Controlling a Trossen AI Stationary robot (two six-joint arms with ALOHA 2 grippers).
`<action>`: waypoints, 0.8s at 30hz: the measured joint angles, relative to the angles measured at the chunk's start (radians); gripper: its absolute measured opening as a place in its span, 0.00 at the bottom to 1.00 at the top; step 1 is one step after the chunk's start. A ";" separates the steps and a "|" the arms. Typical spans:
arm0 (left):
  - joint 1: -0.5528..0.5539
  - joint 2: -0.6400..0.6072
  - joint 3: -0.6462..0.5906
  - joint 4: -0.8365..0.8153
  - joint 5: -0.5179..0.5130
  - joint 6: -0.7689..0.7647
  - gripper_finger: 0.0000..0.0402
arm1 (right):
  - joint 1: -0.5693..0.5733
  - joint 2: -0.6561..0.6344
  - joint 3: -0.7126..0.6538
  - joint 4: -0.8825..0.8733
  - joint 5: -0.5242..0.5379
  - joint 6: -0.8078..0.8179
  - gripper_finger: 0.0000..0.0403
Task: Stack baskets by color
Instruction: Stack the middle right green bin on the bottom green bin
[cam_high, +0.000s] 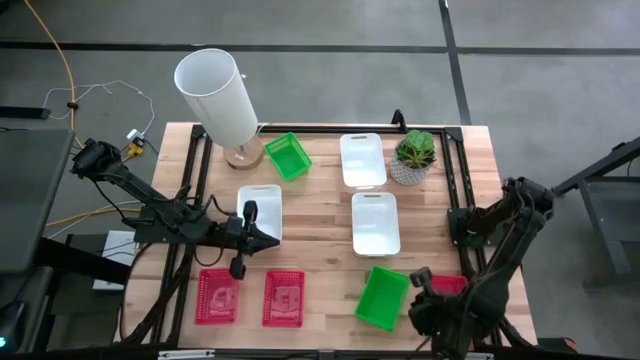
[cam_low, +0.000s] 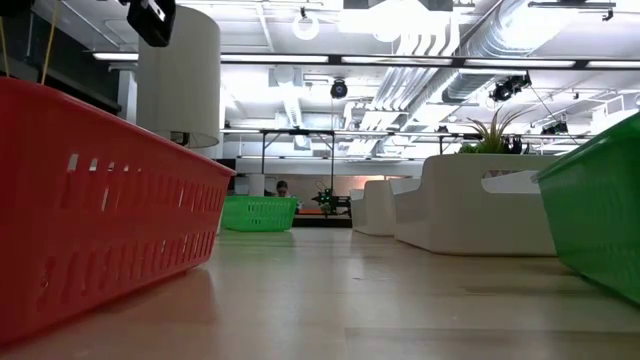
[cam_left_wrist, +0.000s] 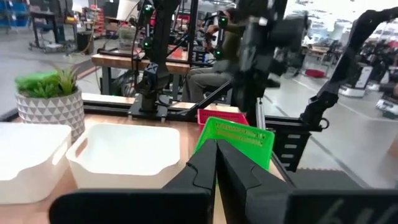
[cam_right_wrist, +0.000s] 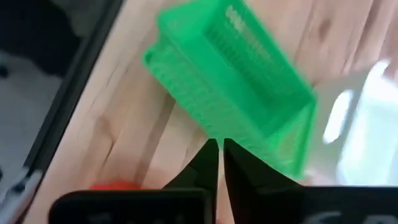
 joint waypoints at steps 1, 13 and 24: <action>0.000 0.000 0.000 0.000 0.007 -0.003 0.00 | 0.009 0.001 -0.040 0.039 0.005 0.041 0.01; 0.012 0.006 0.000 0.006 0.047 0.129 0.00 | 0.007 0.002 -0.220 0.325 0.148 0.272 0.00; 0.042 0.006 0.000 0.005 0.061 0.143 0.00 | -0.067 0.020 -0.221 0.367 0.111 0.270 0.00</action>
